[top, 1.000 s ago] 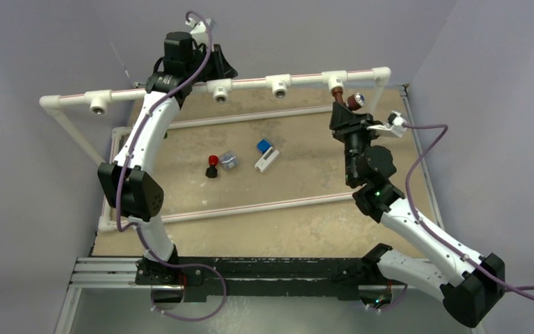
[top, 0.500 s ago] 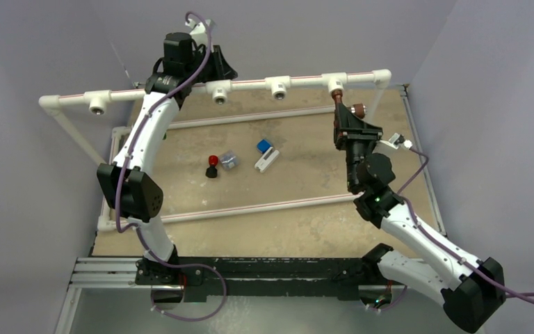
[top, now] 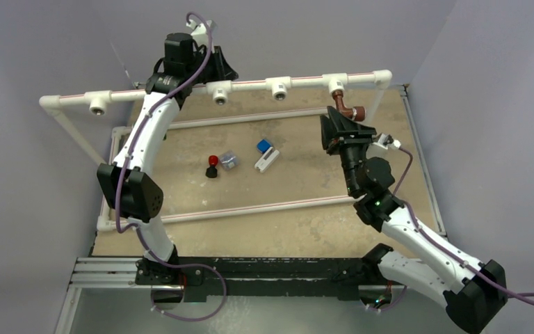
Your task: Install the water faucets
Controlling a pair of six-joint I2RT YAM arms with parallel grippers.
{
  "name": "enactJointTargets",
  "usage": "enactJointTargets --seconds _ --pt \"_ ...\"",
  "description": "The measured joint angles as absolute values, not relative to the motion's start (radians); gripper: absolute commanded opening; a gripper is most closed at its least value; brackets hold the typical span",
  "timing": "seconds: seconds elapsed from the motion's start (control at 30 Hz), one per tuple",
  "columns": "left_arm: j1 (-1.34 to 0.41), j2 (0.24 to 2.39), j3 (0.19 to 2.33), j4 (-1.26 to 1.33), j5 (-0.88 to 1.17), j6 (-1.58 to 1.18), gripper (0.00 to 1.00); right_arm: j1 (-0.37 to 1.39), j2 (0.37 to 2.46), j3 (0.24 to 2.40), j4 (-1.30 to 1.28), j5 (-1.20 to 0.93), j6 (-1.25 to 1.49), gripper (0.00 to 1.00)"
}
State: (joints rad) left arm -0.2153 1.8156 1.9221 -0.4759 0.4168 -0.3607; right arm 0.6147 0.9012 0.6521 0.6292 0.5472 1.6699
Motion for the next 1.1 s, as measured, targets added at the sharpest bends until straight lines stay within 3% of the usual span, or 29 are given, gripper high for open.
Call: enactJointTargets --seconds 0.27,0.57,1.1 --pt "-0.216 1.816 1.922 -0.479 0.417 -0.368 0.18 0.643 0.847 0.652 0.576 0.434 1.638 0.71" --pt "-0.216 1.816 1.922 -0.479 0.416 -0.367 0.18 0.643 0.722 0.651 0.427 0.437 1.472 0.74" --pt "-0.216 1.820 1.927 -0.482 0.417 -0.367 0.18 0.643 0.567 0.774 0.195 0.566 0.633 0.80"
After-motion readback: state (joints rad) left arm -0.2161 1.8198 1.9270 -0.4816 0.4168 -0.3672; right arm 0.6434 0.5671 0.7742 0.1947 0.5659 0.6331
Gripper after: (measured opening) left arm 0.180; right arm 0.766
